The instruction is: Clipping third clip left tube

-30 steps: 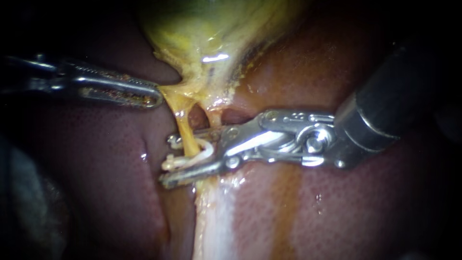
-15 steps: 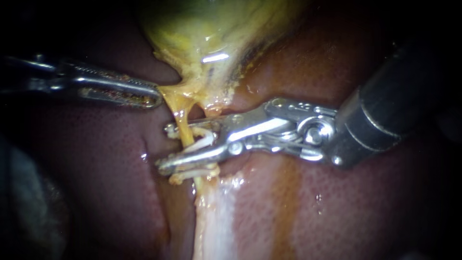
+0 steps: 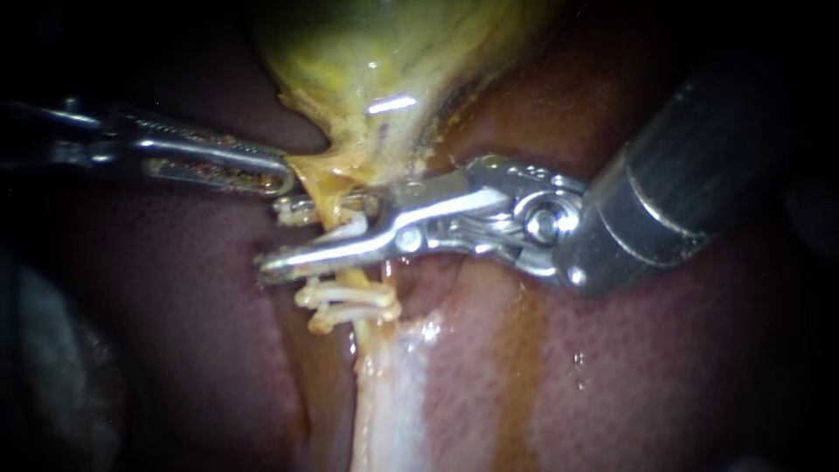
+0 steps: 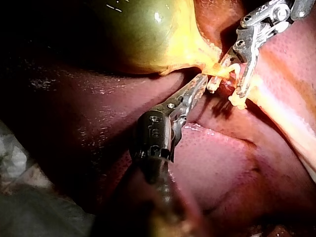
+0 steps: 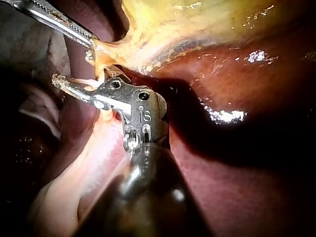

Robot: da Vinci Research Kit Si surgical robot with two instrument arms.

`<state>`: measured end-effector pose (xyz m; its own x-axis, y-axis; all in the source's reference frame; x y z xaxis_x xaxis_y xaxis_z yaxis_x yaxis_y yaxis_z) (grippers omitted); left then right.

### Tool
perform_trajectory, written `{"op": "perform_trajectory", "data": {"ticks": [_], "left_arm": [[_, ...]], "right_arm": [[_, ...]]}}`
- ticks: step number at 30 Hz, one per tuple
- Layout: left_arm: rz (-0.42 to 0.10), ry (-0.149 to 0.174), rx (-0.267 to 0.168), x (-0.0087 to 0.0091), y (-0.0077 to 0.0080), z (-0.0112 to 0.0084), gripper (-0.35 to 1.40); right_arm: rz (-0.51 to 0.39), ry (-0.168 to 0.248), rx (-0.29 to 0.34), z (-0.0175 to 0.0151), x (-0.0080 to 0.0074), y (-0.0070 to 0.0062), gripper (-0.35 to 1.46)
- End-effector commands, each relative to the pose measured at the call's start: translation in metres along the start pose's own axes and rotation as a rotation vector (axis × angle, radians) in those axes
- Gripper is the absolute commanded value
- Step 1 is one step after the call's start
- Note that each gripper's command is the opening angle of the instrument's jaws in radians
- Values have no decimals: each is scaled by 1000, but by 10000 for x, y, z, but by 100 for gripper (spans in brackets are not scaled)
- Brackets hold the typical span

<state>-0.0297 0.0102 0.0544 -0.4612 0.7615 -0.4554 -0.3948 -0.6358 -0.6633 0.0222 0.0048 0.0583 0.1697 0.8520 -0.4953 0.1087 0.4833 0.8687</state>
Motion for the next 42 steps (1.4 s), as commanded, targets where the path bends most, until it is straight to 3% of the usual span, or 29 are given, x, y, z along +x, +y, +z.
{"op": "perform_trajectory", "data": {"ticks": [1,11,17,29,32,33,42], "left_arm": [[0,0,0,-1,0,1,-35],[0,0,0,-1,-1,1,-35],[0,0,0,-1,-1,1,-35],[0,0,0,-1,-1,1,-35],[0,0,0,-1,-1,1,-35],[0,0,0,-1,-1,1,-35],[0,0,1,-2,-1,1,-35]], "right_arm": [[3,7,5,-1,3,-4,50],[23,43,41,-7,28,-27,47],[41,41,43,-11,28,-27,38],[89,39,44,-15,28,-26,-1],[124,37,45,-17,28,-27,-20],[142,36,46,-18,27,-27,-35],[141,33,49,-24,24,-29,-35]]}}
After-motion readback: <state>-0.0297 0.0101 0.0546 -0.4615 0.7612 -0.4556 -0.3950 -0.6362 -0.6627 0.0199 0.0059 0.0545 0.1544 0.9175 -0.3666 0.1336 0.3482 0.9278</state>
